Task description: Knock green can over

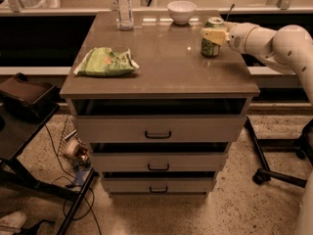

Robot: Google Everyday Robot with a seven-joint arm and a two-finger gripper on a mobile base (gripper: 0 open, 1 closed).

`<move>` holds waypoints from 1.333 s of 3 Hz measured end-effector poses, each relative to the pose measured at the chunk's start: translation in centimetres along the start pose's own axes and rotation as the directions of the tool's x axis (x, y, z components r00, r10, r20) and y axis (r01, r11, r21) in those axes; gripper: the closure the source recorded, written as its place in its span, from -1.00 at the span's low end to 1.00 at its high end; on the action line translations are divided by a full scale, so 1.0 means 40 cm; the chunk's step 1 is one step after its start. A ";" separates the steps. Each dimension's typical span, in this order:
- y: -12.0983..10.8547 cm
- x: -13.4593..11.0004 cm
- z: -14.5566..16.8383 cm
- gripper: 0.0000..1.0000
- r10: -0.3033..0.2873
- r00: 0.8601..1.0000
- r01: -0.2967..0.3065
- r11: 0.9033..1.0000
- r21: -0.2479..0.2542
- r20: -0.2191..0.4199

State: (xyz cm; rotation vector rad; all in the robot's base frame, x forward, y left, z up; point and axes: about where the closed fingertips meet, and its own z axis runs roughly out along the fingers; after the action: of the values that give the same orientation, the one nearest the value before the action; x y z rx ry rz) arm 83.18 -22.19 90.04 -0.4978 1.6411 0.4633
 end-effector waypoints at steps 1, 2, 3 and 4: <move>0.004 0.002 0.006 0.26 0.000 1.000 0.000 1.000 -0.003 -0.001; 0.010 0.003 0.012 0.72 0.001 1.000 -0.001 1.000 -0.008 -0.002; 0.019 -0.021 0.018 1.00 -0.051 0.998 0.050 0.999 -0.006 -0.038; 0.066 -0.081 0.028 1.00 -0.145 0.982 0.143 0.989 -0.026 -0.117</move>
Offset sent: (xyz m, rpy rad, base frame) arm 0.0007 0.0024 -0.0010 -0.0006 0.0014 0.0030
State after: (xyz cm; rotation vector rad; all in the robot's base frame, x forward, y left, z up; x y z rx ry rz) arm 82.97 -19.19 93.17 -0.6634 1.7023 0.3456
